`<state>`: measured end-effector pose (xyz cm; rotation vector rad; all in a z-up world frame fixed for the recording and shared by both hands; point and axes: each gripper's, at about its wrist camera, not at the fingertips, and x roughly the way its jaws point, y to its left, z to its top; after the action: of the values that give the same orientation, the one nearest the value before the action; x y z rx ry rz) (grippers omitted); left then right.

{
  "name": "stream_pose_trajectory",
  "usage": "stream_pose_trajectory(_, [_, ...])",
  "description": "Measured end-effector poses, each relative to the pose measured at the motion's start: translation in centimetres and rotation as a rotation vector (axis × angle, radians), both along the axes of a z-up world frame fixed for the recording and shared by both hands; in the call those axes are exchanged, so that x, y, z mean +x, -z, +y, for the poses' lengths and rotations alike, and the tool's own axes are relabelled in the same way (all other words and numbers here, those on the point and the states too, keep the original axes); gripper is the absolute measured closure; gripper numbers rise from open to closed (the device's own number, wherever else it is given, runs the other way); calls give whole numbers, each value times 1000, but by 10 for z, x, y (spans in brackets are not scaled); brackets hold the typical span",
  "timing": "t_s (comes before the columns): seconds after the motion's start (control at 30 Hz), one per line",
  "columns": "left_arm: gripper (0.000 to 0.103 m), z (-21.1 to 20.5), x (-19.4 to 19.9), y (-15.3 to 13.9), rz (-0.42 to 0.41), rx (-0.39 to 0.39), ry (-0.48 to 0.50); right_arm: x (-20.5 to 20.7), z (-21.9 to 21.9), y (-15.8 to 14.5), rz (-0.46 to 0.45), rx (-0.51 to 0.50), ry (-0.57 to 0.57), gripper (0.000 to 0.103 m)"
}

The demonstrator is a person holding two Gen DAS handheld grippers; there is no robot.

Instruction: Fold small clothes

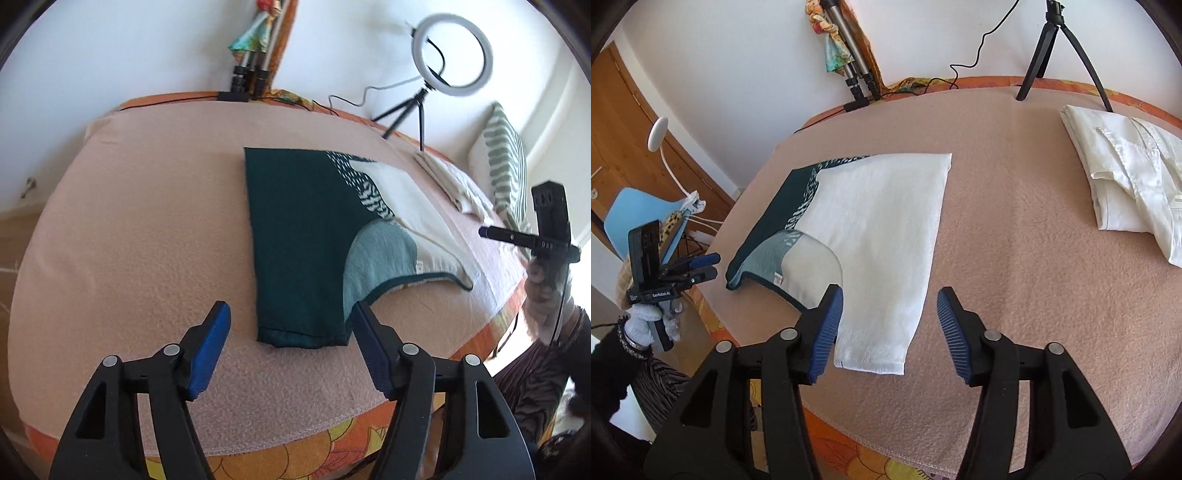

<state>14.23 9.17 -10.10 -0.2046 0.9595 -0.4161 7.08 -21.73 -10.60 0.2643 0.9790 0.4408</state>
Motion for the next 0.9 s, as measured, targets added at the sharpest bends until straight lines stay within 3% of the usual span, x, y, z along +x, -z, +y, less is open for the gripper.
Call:
stream_pose_trajectory(0.13, [35,36,7,13,125,-254,-151,30,-23,4,40,146,61,34])
stream_pose_trajectory(0.23, [35,46,7,30,203,-361,-208,53,-33,13,72,202,94,33])
stream_pose_trajectory(0.47, [35,36,6,44,275,-450,-249,94,-31,37,132,227,141,33])
stream_pose_trajectory(0.6, [35,28,10,42,272,-452,-249,109,-24,38,136,218,131,33])
stream_pose_trajectory(0.7, [35,26,15,45,281,-499,-261,120,-20,42,144,224,127,33])
stream_pose_trajectory(0.9, [35,7,26,43,265,-488,-222,140,-13,50,146,256,123,33])
